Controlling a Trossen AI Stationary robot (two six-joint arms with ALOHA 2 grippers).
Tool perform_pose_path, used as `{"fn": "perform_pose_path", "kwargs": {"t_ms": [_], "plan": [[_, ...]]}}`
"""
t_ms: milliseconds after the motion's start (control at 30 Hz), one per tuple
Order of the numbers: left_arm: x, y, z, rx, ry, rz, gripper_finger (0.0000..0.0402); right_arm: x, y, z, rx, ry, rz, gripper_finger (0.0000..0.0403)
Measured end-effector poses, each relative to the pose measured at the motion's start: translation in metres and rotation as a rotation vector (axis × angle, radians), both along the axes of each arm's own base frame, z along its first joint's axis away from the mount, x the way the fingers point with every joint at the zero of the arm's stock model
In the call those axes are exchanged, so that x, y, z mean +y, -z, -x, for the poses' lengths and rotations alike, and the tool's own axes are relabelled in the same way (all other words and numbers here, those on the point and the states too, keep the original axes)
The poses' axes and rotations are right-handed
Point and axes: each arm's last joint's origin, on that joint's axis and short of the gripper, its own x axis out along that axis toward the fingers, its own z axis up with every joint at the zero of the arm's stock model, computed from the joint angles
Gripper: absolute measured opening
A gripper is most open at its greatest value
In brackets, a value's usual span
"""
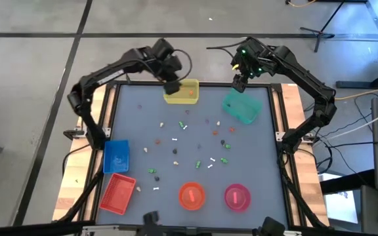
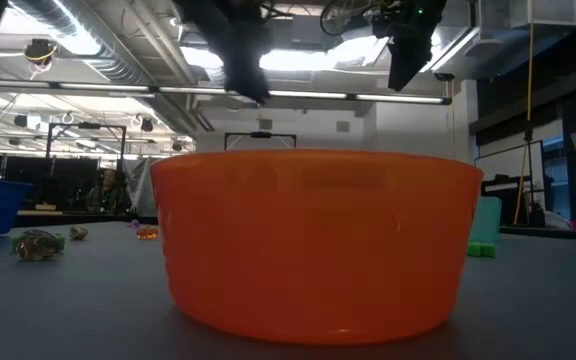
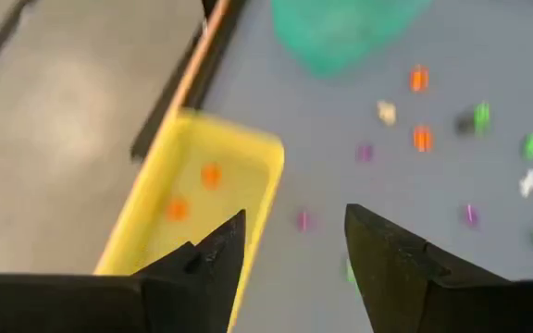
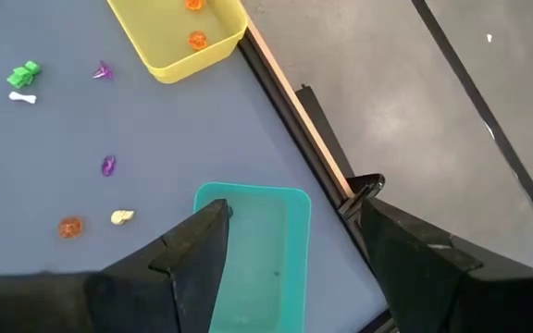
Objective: Sort Halloween decoration
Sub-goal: Put the purple witch hat toy into the blue bin
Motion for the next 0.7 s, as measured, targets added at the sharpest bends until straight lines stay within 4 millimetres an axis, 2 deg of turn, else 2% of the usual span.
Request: {"fn": "perform_pose_path", "kwargs": {"t_ms": [200, 367, 567, 700], "plan": [[-0.022, -0.012, 0.032, 0.144, 0.002, 0.075, 0.0172, 0.0, 0.0, 0.0, -0.002, 0.004, -0.002, 0.0246], [-0.032, -0.017, 0.046, 0.197, 0.0, 0.115, 0.0172, 0.0, 0.0, 0.0, -0.001, 0.003, -0.003, 0.0246], [-0.042, -0.015, 0.053, 0.279, 0.007, 0.179, 0.0172, 0.0, 0.0, 0.0, 0.004, 0.004, -0.006, 0.0246], [-0.044, -0.004, 0.051, 0.309, 0.017, 0.196, 0.0172, 0.0, 0.0, 0.0, 0.003, 0.003, -0.006, 0.0246]]}}
